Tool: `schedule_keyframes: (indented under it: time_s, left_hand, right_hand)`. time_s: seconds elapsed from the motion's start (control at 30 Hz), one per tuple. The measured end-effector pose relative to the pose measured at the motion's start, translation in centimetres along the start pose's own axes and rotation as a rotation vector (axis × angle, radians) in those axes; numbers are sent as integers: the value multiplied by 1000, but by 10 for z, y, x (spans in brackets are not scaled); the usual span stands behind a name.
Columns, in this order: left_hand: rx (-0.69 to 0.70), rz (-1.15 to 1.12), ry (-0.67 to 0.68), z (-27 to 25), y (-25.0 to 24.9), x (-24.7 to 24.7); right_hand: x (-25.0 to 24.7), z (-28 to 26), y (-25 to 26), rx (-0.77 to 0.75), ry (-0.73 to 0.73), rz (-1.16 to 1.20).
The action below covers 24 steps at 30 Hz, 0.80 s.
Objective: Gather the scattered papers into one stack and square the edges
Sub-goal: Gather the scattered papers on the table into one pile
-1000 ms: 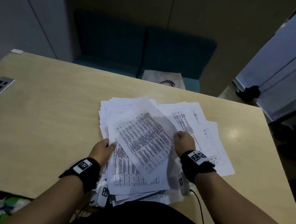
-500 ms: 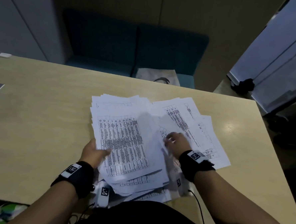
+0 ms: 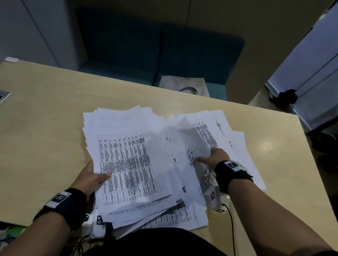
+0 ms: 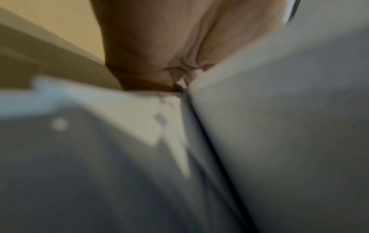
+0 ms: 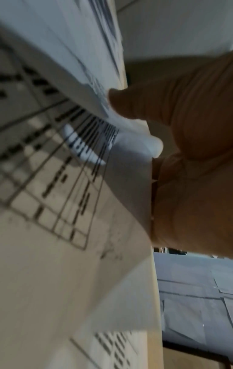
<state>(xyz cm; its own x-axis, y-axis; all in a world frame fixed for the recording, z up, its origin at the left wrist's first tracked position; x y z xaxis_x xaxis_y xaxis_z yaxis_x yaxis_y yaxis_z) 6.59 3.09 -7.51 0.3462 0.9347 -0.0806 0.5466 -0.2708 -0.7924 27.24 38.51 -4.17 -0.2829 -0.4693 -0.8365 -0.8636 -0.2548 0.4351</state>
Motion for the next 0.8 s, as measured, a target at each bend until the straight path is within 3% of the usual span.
schedule_keyframes:
  time_s: [0.07,0.2,0.33,0.5,0.7,0.8]
  left_hand:
    - [20,19,15,-2,-1,3]
    - [33,23,-17,-8,-1,5]
    - [23,26,-27,-7,1,3]
    - [8,10,27,-9,-1,6]
    - [38,30,68,-15,-1,19]
    - [67,97,38,-19,-1,21]
  right_hand:
    - [0,-5,2,7,-34,153]
    - [-12,-14,7,-28,-161,130]
    - [-61,-22,12,-114,-366,76]
    - [-134,-32,18,-174,-636,183]
    - [-161,-34,18,-214,-673,94]
    - [-170,-53,18,-235,-911,169]
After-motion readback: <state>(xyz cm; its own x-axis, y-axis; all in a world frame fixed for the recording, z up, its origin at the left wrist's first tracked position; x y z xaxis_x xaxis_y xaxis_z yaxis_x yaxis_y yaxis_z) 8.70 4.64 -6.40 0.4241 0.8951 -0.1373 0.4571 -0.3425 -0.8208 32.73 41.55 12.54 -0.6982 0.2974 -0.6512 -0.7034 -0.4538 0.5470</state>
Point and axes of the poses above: each hand's wrist, its own z-axis towards the middle knuckle, its own x-axis out of the palm, y = z × x, the point moved 3 cm from there along z, towards the middle knuckle, and after that the axes turned 11 degrees about -y, right-handed, at the moved point
